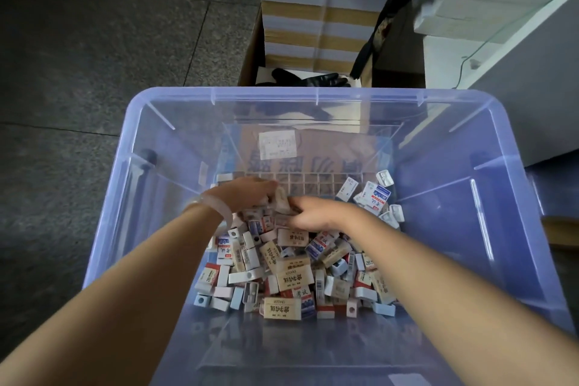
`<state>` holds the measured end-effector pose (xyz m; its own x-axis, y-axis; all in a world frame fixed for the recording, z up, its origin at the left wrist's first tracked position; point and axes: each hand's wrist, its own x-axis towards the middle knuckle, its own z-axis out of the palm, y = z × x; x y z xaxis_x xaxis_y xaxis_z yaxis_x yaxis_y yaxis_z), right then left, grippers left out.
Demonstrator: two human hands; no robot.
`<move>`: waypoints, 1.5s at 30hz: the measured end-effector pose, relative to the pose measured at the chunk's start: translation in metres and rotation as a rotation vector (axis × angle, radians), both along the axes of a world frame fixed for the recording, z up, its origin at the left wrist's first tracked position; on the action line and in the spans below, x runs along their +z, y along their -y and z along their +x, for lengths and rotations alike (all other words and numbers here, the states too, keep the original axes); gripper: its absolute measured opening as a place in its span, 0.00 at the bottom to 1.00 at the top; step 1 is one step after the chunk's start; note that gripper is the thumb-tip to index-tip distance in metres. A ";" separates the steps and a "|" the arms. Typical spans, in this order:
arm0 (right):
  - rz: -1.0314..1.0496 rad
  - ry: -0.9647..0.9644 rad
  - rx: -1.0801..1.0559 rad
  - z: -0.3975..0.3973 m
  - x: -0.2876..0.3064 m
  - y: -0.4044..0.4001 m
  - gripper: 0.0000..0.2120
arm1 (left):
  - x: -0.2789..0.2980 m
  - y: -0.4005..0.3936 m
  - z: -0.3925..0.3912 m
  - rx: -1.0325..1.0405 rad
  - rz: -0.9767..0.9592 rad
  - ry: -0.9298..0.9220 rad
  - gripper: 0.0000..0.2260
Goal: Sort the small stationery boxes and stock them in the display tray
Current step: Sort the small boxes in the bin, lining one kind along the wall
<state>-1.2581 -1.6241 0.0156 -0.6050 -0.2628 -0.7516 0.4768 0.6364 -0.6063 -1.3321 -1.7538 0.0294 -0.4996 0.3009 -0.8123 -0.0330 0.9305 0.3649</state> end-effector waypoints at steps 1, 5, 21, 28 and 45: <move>-0.011 -0.017 0.039 0.001 0.005 0.000 0.20 | 0.003 0.001 0.001 0.019 0.021 0.027 0.21; 0.016 -0.062 0.260 0.027 0.022 0.002 0.05 | 0.024 0.009 0.021 -0.139 0.075 0.075 0.09; 0.229 -0.260 -0.024 0.054 0.069 -0.064 0.19 | 0.054 0.015 0.057 -0.276 0.211 -0.306 0.11; 0.742 -0.158 -0.208 0.026 0.001 -0.101 0.23 | -0.013 -0.054 0.040 0.306 0.405 -0.088 0.17; 0.117 0.043 -0.568 0.016 -0.007 -0.085 0.20 | -0.038 -0.084 0.039 0.169 0.414 0.071 0.20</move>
